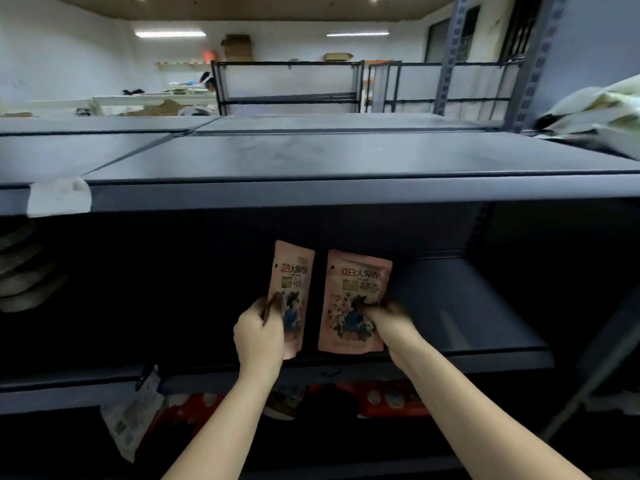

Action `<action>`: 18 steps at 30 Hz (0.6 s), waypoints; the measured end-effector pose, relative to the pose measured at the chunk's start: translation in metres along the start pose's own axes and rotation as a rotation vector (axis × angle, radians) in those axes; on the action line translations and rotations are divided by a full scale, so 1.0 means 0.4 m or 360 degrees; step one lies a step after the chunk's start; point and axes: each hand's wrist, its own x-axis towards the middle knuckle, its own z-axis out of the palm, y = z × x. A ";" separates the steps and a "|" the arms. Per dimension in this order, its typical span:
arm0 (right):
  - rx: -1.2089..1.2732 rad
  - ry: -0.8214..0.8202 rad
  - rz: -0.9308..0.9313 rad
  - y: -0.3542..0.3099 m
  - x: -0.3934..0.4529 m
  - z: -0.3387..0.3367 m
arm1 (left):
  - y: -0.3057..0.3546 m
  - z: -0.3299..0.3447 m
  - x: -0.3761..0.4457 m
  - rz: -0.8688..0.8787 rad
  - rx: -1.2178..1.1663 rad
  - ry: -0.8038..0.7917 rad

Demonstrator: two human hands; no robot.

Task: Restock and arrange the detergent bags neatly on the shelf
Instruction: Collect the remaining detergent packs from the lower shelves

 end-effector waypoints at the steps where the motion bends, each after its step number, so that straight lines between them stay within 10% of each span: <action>1: 0.0026 0.0044 -0.0028 -0.001 -0.018 -0.024 | 0.006 0.009 -0.015 0.0027 -0.0023 -0.0037; 18: -0.0051 0.0937 -0.0458 -0.035 -0.423 -0.393 | 0.212 0.187 -0.330 0.0258 -0.0645 -0.0640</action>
